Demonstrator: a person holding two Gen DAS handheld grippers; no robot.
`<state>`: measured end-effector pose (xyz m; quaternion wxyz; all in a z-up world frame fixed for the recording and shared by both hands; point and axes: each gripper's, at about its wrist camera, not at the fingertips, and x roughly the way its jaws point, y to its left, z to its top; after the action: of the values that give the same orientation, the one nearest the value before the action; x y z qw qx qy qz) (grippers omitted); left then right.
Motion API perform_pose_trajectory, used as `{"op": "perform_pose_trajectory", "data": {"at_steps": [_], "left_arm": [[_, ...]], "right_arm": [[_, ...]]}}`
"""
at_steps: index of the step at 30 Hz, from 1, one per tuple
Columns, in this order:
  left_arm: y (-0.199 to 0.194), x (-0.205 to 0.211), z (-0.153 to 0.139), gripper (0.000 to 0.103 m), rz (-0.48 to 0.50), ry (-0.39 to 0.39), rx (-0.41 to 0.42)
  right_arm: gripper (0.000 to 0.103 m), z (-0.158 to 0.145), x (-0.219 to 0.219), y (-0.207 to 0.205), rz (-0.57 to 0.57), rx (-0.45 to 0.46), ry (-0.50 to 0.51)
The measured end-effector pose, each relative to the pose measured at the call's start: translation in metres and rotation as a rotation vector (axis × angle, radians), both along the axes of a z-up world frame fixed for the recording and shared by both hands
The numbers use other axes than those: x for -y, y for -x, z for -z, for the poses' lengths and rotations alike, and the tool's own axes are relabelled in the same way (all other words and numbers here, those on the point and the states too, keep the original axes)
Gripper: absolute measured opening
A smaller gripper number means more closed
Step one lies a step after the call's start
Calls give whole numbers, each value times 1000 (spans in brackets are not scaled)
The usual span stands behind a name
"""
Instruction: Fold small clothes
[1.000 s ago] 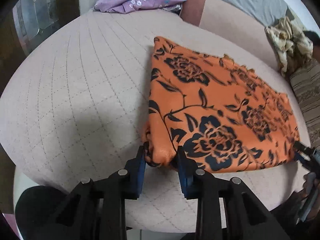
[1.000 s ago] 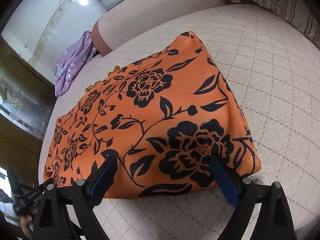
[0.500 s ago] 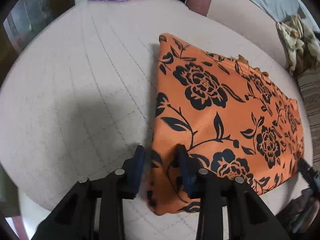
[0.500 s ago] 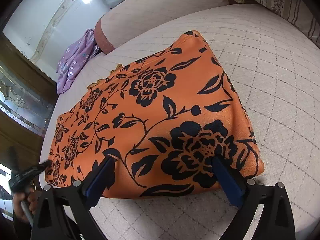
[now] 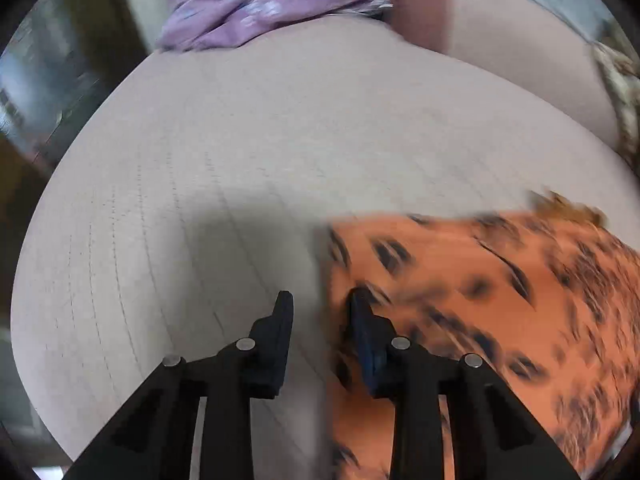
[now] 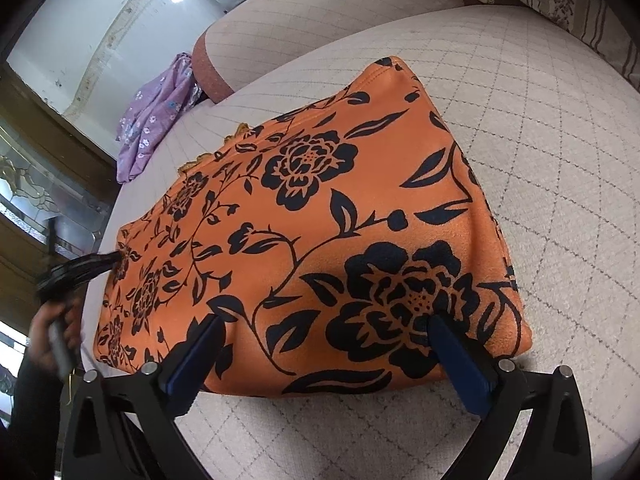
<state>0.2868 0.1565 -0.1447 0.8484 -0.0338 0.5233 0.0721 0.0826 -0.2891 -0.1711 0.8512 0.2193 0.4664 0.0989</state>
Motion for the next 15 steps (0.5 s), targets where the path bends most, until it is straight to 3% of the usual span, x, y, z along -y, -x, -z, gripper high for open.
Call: {"op": "perform_pose_trajectory", "data": {"at_steps": [2,5,7,9,12,15], "left_arm": [[-1,-5,-9,33,-29,38,28],[16,1,-30,36,-11,5,105],[31,8,-43,47,18,-1,147],[48,19,-54,65,26,3,189],[71,37,-58,66,87,28,214],[92,58,-44,67,153,49,172]], "right_arm": [[102,-1,1,-1,-4,-7,-8],[102,-5,4,-3,11,-30,-32],[102,-18,8,-4,36,-26,-68],[102,-42,11,-10,33,48,-105],[102,-66,13,-43,4,99,-132],[102,-51,26,-100,-8,62,-194]]}}
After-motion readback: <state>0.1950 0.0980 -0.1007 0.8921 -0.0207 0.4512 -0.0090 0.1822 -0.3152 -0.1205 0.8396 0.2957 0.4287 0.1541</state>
